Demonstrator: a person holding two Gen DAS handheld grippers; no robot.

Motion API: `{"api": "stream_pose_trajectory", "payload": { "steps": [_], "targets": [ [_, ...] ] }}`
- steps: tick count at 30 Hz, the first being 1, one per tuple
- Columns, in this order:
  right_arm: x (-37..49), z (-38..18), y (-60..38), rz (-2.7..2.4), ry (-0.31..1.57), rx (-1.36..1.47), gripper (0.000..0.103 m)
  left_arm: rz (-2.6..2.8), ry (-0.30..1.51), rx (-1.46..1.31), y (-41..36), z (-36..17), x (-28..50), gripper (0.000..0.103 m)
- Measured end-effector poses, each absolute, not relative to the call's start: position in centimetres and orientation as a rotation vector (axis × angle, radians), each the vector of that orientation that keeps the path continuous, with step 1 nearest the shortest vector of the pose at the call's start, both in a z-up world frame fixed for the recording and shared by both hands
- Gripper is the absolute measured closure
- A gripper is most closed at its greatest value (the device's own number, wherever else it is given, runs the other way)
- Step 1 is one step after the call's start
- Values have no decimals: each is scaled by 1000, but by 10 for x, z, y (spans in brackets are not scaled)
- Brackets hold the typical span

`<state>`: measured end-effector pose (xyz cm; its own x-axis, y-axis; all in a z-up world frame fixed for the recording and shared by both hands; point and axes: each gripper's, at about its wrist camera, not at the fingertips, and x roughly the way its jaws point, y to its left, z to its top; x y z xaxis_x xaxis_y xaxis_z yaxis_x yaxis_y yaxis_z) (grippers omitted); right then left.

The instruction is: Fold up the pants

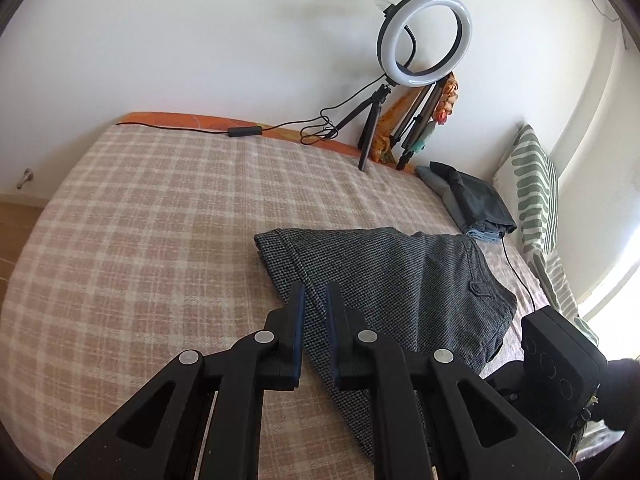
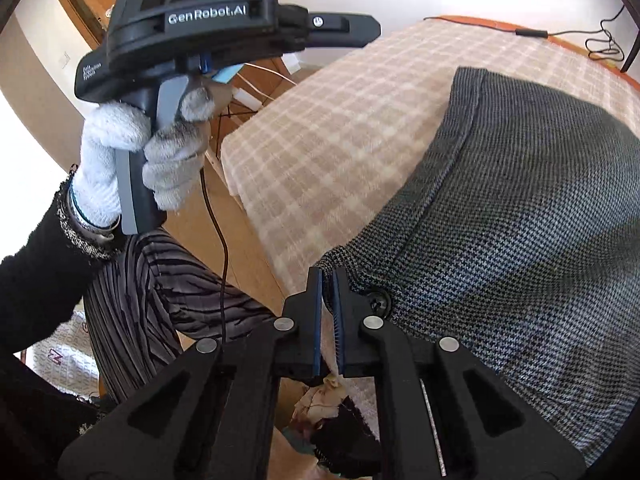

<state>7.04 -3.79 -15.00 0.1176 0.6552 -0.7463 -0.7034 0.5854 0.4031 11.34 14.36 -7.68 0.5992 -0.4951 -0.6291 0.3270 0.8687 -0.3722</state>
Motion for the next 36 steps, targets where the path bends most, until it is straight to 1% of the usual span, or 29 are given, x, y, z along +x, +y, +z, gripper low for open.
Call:
{"api": "stream_pose_trajectory", "payload": {
  "steps": [1, 3, 4, 5, 8, 10, 11, 14, 15, 17, 21, 22, 24, 25, 29, 31, 34, 36],
  "targets": [
    [69, -148, -42, 1003, 1060, -48, 93, -482, 815, -234, 140, -78, 117, 94],
    [67, -137, -54, 1007, 1045, -40, 91, -504, 844, -221, 127, -80, 121, 94],
    [66, -129, -65, 1005, 1036, -28, 84, -515, 851, -195, 117, -80, 121, 94],
    [64, -120, -83, 983, 1014, -7, 73, -534, 853, -163, 107, -80, 121, 94],
    [63, -97, -155, 792, 924, 68, 57, -603, 870, -106, 78, -86, 120, 94],
    [65, -91, -213, 583, 887, 115, 54, -637, 902, -86, 61, -96, 121, 94],
    [67, -91, -243, 465, 878, 133, 50, -649, 921, -71, 52, -101, 122, 94],
    [71, -100, -325, 75, 904, 176, 50, -676, 965, -20, 32, -114, 121, 94],
    [72, -104, -349, 15, 917, 229, 50, -680, 971, -10, 27, -117, 121, 94],
    [77, -116, -385, -12, 974, 334, 47, -690, 975, -2, 22, -117, 120, 94],
    [82, -146, -401, 63, 1059, 438, 47, -698, 979, -4, 16, -119, 121, 94],
    [82, -151, -398, 100, 1067, 462, 48, -698, 983, -1, 15, -120, 121, 94],
    [81, -154, -388, 133, 1061, 455, 80, -697, 993, 4, 13, -124, 121, 94],
    [80, -151, -382, 133, 1056, 427, 91, -694, 998, 3, 12, -126, 121, 94],
    [76, -128, -382, 104, 1004, 322, 93, -693, 1033, -32, 18, -137, 120, 94],
    [79, -130, -385, 79, 1037, 264, 93, -691, 1053, -13, 20, -143, 118, 94],
    [84, -144, -380, 89, 1138, 200, 92, -699, 1054, 31, 20, -146, 114, 94],
    [86, -136, -374, 77, 1132, 141, 92, -697, 1052, 36, 21, -142, 115, 94]
  ]
}}
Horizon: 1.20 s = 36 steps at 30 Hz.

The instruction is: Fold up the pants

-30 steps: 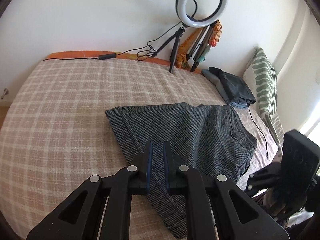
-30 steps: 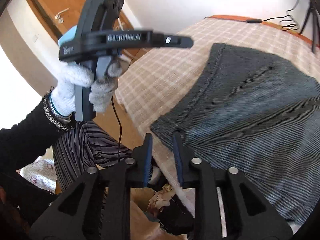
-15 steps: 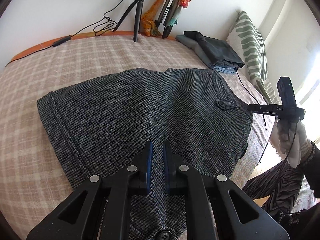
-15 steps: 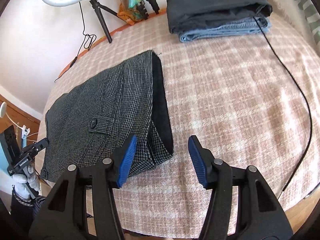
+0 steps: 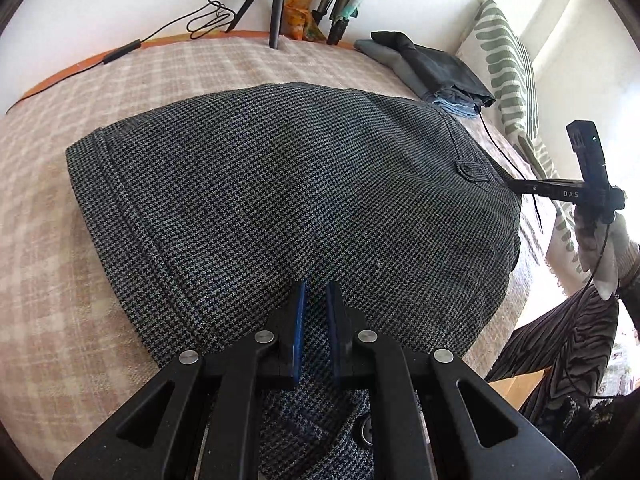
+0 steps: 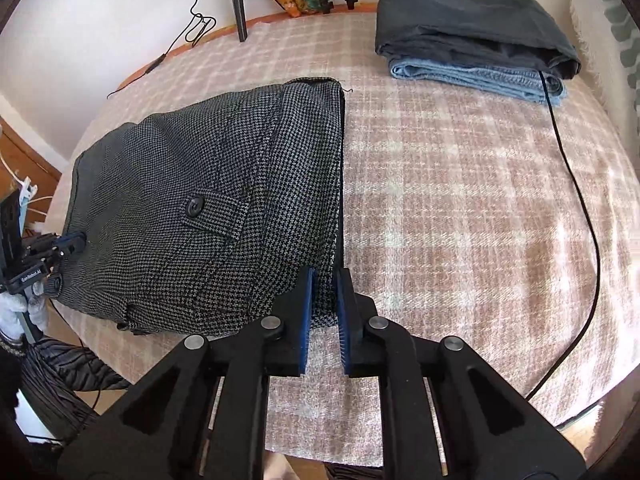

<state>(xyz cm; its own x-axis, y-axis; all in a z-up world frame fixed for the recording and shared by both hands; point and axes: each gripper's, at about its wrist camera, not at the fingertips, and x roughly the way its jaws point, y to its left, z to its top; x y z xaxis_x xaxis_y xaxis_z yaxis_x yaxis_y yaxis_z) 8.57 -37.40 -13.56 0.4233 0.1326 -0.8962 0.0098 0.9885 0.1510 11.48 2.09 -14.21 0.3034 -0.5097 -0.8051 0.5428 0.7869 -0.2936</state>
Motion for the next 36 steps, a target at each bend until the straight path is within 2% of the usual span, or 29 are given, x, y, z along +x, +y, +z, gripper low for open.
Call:
{"api": "stream_pose_trajectory", "payload": {
  "steps": [3, 5, 8, 13, 21, 25, 29, 34, 36],
  "targets": [
    [89, -107, -367, 74, 1075, 73, 86, -676, 1010, -41, 30, -128, 124, 94],
    [96, -83, -358, 102, 1019, 21, 72, -659, 974, -59, 32, -118, 131, 94],
    [123, -57, -342, 224, 985, 38, 60, -631, 983, -28, 30, -120, 138, 94],
    [191, -50, -288, 494, 983, 45, 58, -598, 1036, -10, 34, -134, 144, 94],
    [272, -102, -210, 704, 1132, -37, 57, -601, 1068, 6, 39, -145, 151, 94],
    [290, -122, -193, 771, 1185, -45, 57, -614, 1081, -7, 41, -146, 154, 94],
    [309, -145, -179, 867, 1253, 1, 47, -618, 1085, -6, 41, -145, 156, 94],
    [317, -171, -160, 931, 1314, 55, 47, -616, 1085, 15, 38, -144, 155, 94],
    [308, -170, -154, 957, 1304, 74, 51, -616, 1086, 12, 40, -143, 156, 94]
  ]
}}
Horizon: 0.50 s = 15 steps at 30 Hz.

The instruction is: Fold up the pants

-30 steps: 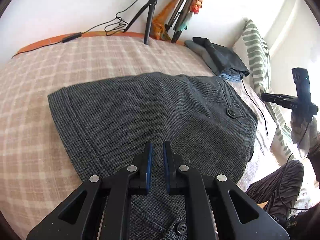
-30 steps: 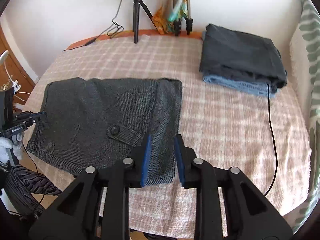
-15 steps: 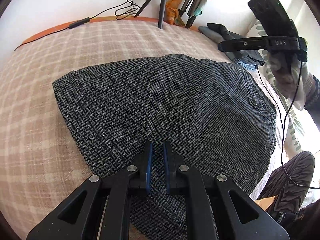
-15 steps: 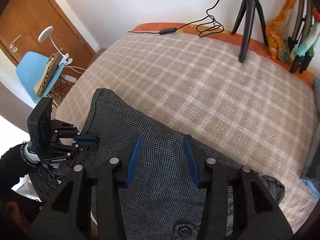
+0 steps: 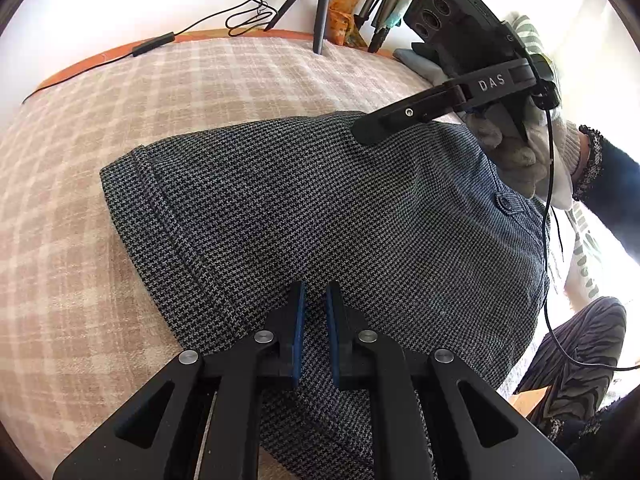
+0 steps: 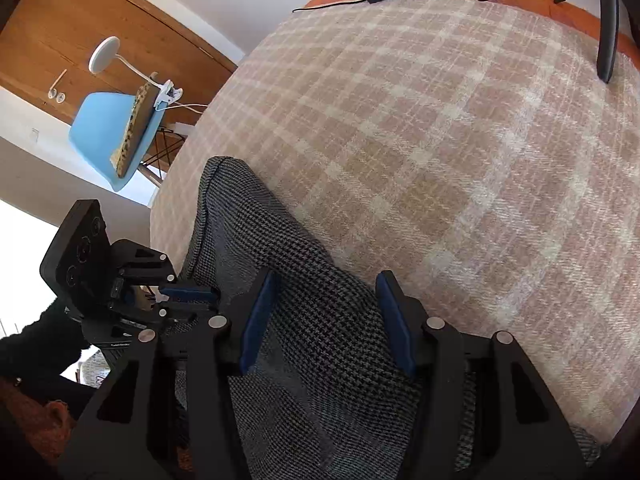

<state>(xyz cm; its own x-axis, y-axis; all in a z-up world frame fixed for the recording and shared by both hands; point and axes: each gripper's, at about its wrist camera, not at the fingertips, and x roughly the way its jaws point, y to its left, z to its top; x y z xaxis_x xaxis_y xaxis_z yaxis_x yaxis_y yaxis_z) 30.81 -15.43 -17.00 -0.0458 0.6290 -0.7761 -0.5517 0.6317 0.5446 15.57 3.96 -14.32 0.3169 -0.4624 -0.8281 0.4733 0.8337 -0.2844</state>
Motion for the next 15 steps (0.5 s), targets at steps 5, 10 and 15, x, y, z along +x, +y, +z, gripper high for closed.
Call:
{"api": "stream_pose_trajectory", "payload": {
  "steps": [5, 10, 15],
  "targets": [
    [263, -144, -138, 895, 1155, -145, 86, -613, 1033, -85, 51, -125, 161, 94],
    [200, -123, -119, 798, 900, -473, 88, -581, 904, -189, 63, -98, 171, 94],
    [156, -132, -107, 777, 764, -725, 87, -467, 1019, -140, 52, -126, 189, 94]
  ]
}}
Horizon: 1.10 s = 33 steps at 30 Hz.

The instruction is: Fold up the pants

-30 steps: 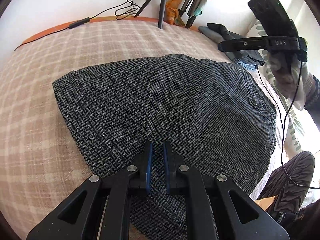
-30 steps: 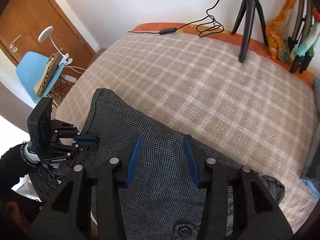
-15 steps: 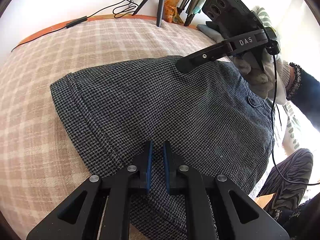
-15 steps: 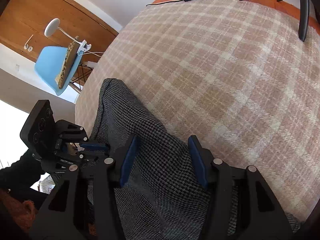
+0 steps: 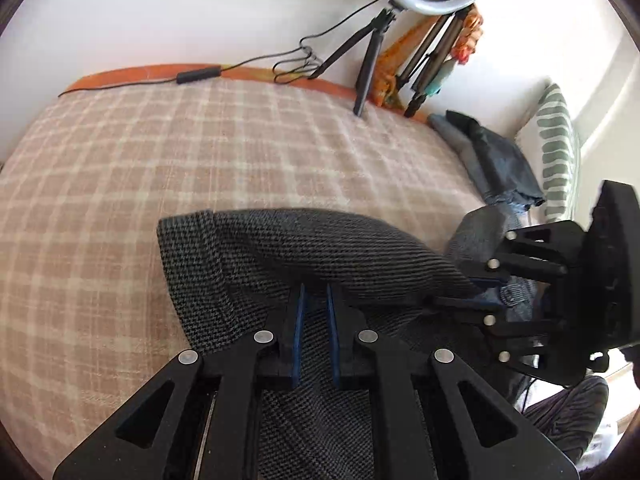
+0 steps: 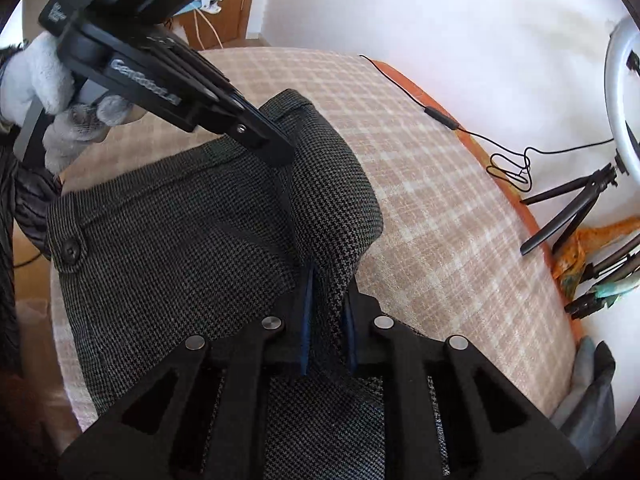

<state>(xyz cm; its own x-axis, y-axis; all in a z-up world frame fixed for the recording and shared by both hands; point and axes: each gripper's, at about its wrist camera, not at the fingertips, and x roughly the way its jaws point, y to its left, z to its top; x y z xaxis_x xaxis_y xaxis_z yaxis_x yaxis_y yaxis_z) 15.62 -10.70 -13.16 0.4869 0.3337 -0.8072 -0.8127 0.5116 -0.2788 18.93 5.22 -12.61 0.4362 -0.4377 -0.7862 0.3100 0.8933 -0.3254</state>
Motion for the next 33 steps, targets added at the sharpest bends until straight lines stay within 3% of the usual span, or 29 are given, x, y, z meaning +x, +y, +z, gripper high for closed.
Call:
{"api": "stream_pose_trajectory", "payload": {
  "steps": [3, 5, 7, 13, 21, 26, 27, 28, 29, 33],
  "targets": [
    [165, -126, -115, 798, 816, -660, 79, -442, 1094, -143, 51, -149, 194, 94],
    [180, -116, -125, 852, 871, -543, 63, -449, 1078, -145, 53, -148, 192, 94],
    [202, -107, -142, 865, 926, -394, 56, -447, 1077, -138, 53, -147, 191, 94],
    [289, -110, -207, 783, 1097, -1, 55, -447, 1062, -87, 47, -148, 190, 94],
    [319, -157, -241, 872, 1302, 66, 54, -458, 1066, -106, 51, -150, 192, 94],
    [301, -168, -226, 882, 1280, 3, 50, -453, 1065, -111, 50, -150, 192, 94],
    [296, -167, -224, 860, 1263, -6, 58, -453, 1064, -110, 50, -150, 192, 94],
    [291, -165, -222, 839, 1250, -29, 76, -452, 1063, -109, 50, -150, 192, 94],
    [283, -161, -219, 828, 1234, -51, 83, -452, 1061, -107, 50, -150, 192, 94],
    [236, -121, -213, 780, 1048, -180, 92, -453, 1052, -111, 51, -150, 189, 94]
  ]
}}
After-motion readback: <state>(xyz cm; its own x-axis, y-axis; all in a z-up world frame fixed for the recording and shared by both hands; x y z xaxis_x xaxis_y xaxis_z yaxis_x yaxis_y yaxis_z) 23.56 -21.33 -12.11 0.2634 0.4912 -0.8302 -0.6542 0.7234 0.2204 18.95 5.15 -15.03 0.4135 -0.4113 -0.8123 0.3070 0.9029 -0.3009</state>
